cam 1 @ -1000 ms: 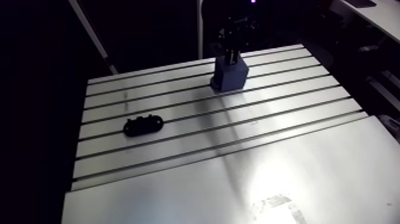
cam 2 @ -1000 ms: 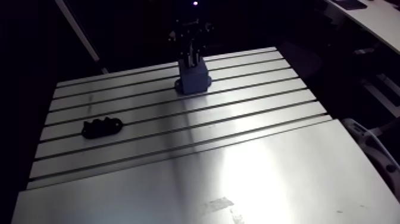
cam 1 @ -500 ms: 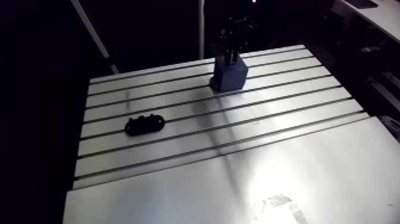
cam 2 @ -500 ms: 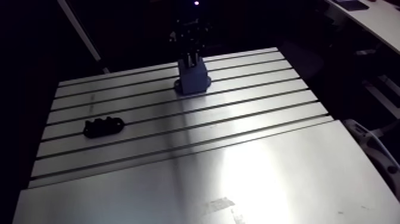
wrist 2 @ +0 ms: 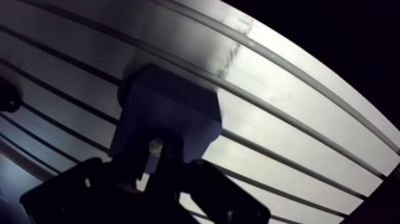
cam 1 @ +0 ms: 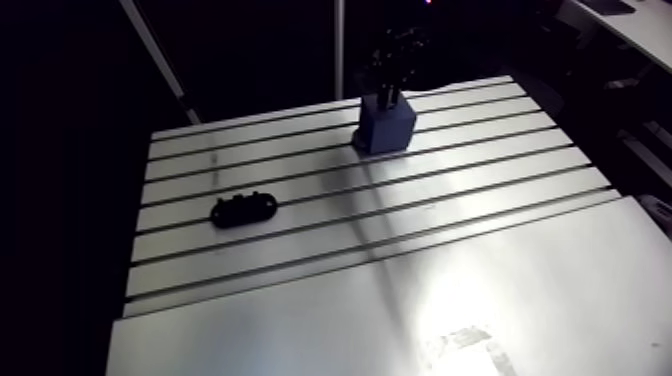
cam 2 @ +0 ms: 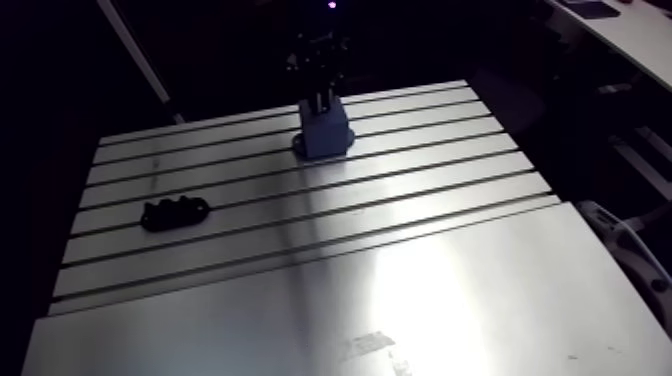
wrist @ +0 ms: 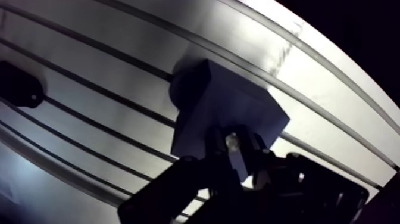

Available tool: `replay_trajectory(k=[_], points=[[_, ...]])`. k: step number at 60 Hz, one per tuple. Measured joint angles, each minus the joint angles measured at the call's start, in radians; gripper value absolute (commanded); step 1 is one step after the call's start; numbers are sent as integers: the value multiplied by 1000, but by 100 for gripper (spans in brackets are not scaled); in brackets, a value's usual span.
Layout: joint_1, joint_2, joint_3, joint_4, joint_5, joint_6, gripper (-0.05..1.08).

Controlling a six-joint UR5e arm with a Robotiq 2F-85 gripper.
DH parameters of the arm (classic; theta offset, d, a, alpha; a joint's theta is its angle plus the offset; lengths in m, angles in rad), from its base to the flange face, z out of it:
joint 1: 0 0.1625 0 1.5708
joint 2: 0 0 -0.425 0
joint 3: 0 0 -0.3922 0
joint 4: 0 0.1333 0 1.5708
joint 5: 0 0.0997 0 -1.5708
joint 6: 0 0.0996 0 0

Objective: Pick up the M10 bolt and insert it into the hex recess until seated.

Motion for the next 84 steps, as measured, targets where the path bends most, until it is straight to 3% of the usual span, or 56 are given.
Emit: replay_trajectory(k=[57, 59, 60, 61, 62, 63, 64, 65, 67, 84], points=[[15, 0, 3, 6, 2, -145, 75], [15, 0, 3, 7, 2, -146, 72], [15, 0, 3, 7, 2, -146, 64], [15, 0, 3, 7, 2, -147, 45], [15, 0, 3, 7, 2, -147, 45], [15, 0, 3, 7, 2, -147, 22], [15, 0, 3, 7, 2, -147, 22], [15, 0, 3, 7, 2, -147, 8], [15, 0, 3, 7, 2, -147, 2], [15, -4, 7, 3, 1, -145, 1]])
